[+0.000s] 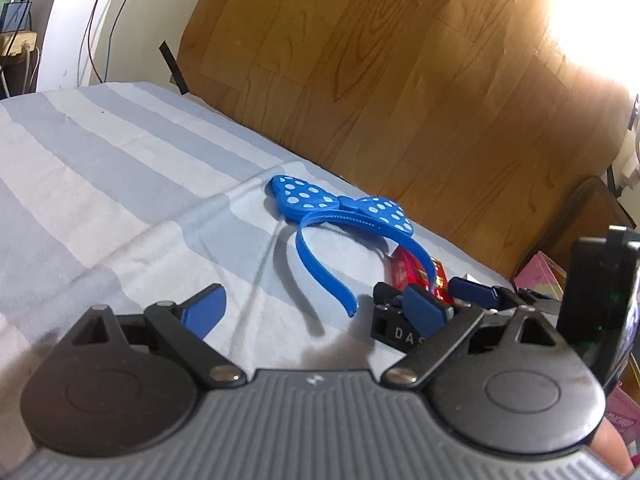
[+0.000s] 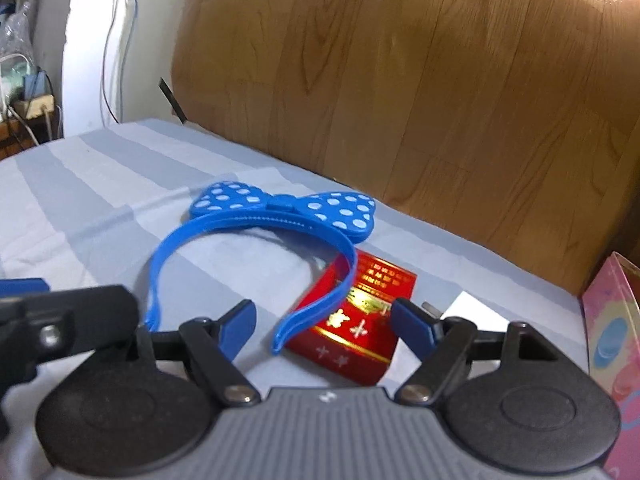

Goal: Organize rigid objects
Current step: 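Move the right gripper to the red cigarette pack and grasp it, then carry the red pack into the pink tin and open the right gripper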

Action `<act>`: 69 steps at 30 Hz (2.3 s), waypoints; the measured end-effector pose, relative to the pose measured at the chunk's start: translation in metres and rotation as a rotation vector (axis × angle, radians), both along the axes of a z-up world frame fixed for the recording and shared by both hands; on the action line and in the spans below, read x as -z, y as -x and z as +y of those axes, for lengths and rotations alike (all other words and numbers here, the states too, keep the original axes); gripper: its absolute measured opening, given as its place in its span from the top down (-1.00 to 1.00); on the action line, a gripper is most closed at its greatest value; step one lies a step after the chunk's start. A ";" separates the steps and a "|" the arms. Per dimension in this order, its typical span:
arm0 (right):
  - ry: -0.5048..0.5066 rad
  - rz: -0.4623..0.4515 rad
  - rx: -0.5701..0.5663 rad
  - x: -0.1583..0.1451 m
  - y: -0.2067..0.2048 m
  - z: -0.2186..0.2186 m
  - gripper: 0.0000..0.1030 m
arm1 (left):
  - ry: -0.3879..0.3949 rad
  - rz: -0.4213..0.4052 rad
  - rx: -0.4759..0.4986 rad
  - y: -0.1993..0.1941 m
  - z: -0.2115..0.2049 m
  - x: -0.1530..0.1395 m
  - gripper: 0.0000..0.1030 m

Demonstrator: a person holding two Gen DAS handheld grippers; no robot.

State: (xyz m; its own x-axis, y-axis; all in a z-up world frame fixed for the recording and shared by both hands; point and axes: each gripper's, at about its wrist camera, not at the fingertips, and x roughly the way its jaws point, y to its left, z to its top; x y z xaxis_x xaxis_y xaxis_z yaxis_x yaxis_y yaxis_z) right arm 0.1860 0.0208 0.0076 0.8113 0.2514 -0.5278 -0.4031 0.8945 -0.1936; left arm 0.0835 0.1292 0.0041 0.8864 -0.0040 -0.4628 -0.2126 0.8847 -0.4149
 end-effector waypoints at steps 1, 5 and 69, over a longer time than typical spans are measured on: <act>0.010 -0.004 0.007 0.000 0.000 0.000 -0.32 | 0.003 0.005 -0.002 -0.001 0.001 0.001 -0.87; 0.095 -0.056 0.011 0.003 0.013 -0.002 0.04 | 0.011 0.020 -0.001 -0.003 0.002 0.002 -0.87; -0.385 -0.293 0.234 -0.038 0.209 -0.264 -0.11 | -0.008 0.027 0.971 -0.020 -0.260 -0.084 -0.16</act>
